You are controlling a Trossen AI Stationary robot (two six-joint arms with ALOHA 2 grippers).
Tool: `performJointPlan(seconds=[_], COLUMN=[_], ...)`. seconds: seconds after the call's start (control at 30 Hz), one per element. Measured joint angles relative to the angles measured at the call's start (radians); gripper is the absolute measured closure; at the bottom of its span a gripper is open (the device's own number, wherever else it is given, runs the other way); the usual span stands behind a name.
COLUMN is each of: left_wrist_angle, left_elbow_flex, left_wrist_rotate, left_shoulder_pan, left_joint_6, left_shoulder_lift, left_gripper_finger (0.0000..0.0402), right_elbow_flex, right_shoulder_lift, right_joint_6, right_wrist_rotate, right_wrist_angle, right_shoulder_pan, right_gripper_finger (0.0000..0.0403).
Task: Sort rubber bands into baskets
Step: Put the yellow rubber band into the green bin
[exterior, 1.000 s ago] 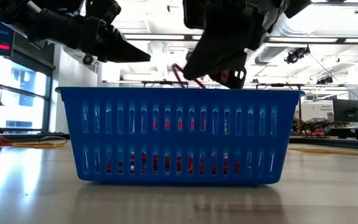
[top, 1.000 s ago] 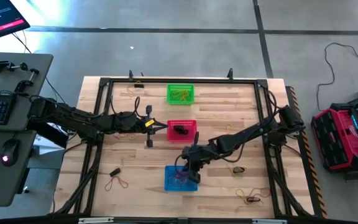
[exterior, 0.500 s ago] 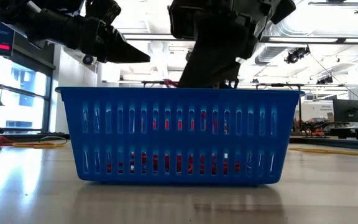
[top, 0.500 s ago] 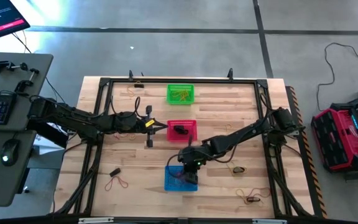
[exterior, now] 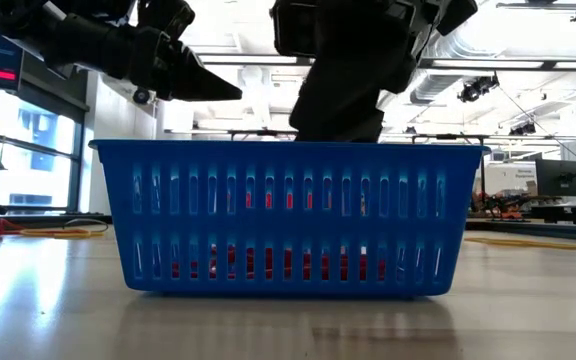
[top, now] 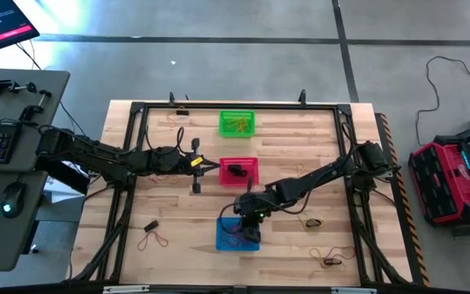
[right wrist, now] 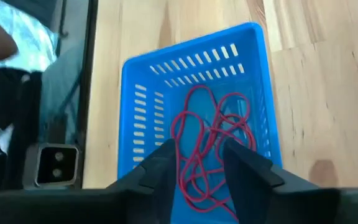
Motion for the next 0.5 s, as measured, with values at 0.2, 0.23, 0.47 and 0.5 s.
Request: performJointPlan(seconds=[0.2,0.23,0.47,0.5], left_wrist_angle=[-0.002,-0.002,-0.001,-0.001], left_elbow_flex=[0.0,0.0,0.0,0.0], left_wrist_rotate=[0.0,0.0,0.0,0.0], left_shoulder_pan=[0.0,0.0,0.0,0.0], left_joint_6=[0.0,0.0,-0.016,-0.016], left_shoulder_lift=[0.0,0.0,0.0,0.0], left_gripper_finger=[0.0402,0.0401,0.0401,0.0402], right_elbow_flex=[0.114,0.132,0.176,0.176], right_shoulder_lift=[-0.002,-0.002,-0.004,-0.005], right_joint_6=[-0.144,-0.171,-0.317,-0.328], right_wrist_rotate=[0.082,0.101,0.178,0.195], right_wrist_angle=[-0.187,-0.226,-0.362,-0.369], right_shoulder_pan=[0.011,0.017,0.039,0.038], right_gripper_finger=[0.0331,0.035,0.0398,0.04])
